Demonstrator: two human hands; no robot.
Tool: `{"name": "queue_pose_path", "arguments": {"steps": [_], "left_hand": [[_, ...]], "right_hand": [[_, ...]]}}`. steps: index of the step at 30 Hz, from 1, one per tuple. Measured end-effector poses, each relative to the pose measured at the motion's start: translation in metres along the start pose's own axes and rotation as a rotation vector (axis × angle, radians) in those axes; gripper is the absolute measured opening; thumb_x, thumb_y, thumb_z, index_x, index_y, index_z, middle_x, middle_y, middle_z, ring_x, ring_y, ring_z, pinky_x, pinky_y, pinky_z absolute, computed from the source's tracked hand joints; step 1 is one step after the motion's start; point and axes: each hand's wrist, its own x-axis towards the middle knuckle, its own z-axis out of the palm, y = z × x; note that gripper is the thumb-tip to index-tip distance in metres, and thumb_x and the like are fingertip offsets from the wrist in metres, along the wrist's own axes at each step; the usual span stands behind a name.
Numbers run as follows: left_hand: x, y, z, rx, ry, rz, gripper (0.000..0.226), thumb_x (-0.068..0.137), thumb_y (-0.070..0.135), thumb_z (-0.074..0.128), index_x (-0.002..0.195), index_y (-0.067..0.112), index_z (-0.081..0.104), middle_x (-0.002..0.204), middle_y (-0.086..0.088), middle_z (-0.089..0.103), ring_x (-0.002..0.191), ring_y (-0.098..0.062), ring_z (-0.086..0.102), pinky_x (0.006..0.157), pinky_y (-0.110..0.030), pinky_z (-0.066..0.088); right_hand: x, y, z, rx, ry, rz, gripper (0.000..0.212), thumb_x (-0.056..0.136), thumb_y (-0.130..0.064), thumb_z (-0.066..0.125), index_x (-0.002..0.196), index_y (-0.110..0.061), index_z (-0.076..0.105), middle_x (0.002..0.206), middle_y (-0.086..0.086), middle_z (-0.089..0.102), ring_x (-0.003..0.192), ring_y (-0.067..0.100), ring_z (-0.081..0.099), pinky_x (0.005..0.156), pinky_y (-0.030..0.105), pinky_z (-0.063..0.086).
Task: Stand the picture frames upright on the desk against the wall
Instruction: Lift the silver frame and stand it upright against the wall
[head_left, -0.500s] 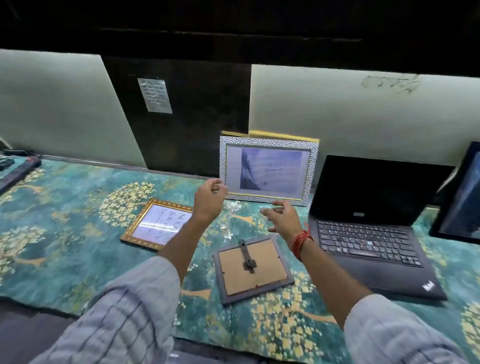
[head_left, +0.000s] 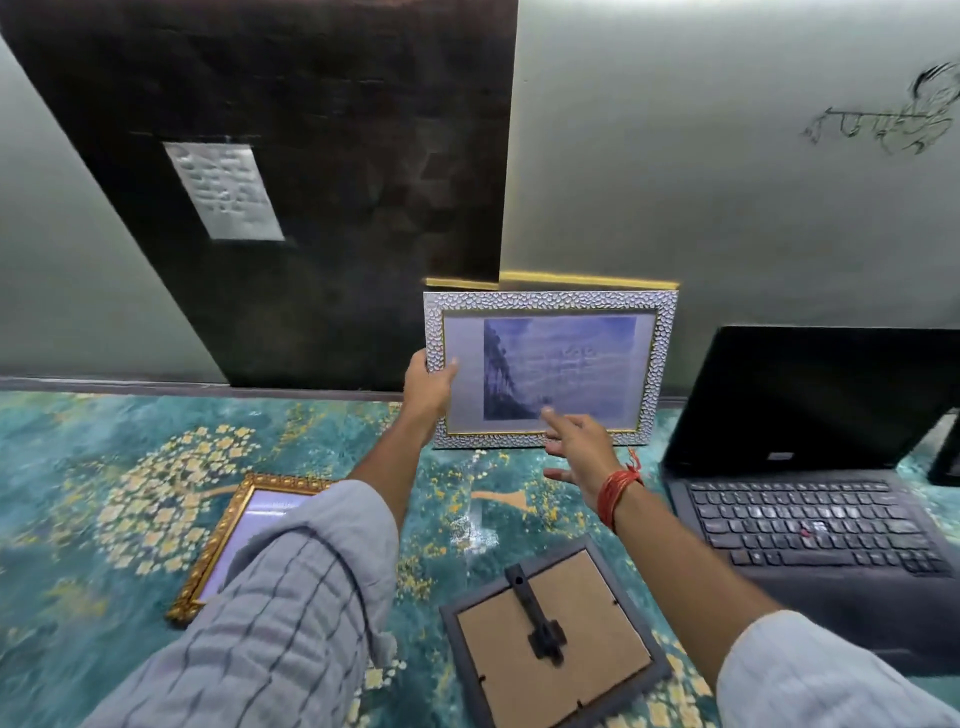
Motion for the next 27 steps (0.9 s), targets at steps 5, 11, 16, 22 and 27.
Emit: {"name": "queue_pose_path", "arguments": {"steps": [5,11,16,22,27], "left_hand": [[-0.01,-0.003,0.006,-0.027,0.234,0.121,0.032,0.103,0.024,0.039,0.116,-0.001,0.054,0.101,-0.008,0.054,0.092,-0.02,0.05,0.078,-0.03,0.04],[-0.036,-0.008,0.002,-0.077,0.421,0.121,0.031,0.103,0.028,0.037,0.116,0.005,0.052,0.103,-0.005,0.055,0.089,-0.021,0.051,0.077,-0.031,0.037],[-0.049,-0.028,-0.021,-0.147,0.491,0.033,0.036,0.104,0.033,0.034,0.107,0.002,0.053,0.092,-0.011,0.055,0.08,-0.021,0.05,0.063,-0.031,0.038],[-0.064,-0.05,-0.034,-0.333,0.606,-0.111,0.041,0.104,0.035,0.032,0.103,-0.001,0.052,0.091,-0.014,0.059,0.08,-0.025,0.054,0.064,-0.031,0.046],[-0.069,-0.046,-0.021,-0.631,0.532,-0.231,0.037,0.103,0.035,0.033,0.114,0.006,0.054,0.108,-0.016,0.065,0.085,-0.024,0.064,0.073,-0.033,0.055]], "right_hand": [[0.003,0.006,0.004,-0.008,-0.053,0.108,0.05,0.094,-0.04,0.054,0.126,-0.002,0.05,0.133,0.015,0.049,0.119,0.033,0.052,0.077,0.041,0.053],[-0.001,0.01,0.011,0.113,-0.04,0.271,0.067,0.094,-0.042,0.054,0.145,-0.005,0.034,0.141,0.023,0.044,0.12,0.035,0.05,0.093,0.048,0.05],[-0.007,0.004,0.017,0.378,0.027,0.466,0.063,0.094,-0.028,0.058,0.148,-0.011,0.029,0.154,0.024,0.028,0.138,0.043,0.034,0.107,0.057,0.039],[-0.018,-0.011,0.012,0.577,0.022,0.52,0.068,0.09,-0.016,0.059,0.149,-0.015,0.026,0.16,0.017,0.011,0.145,0.043,0.016,0.107,0.069,0.028],[-0.02,-0.029,0.024,0.677,0.319,0.168,0.041,0.075,0.001,0.061,0.113,-0.006,0.046,0.121,0.012,0.046,0.109,0.029,0.046,0.087,0.043,0.046]]}}
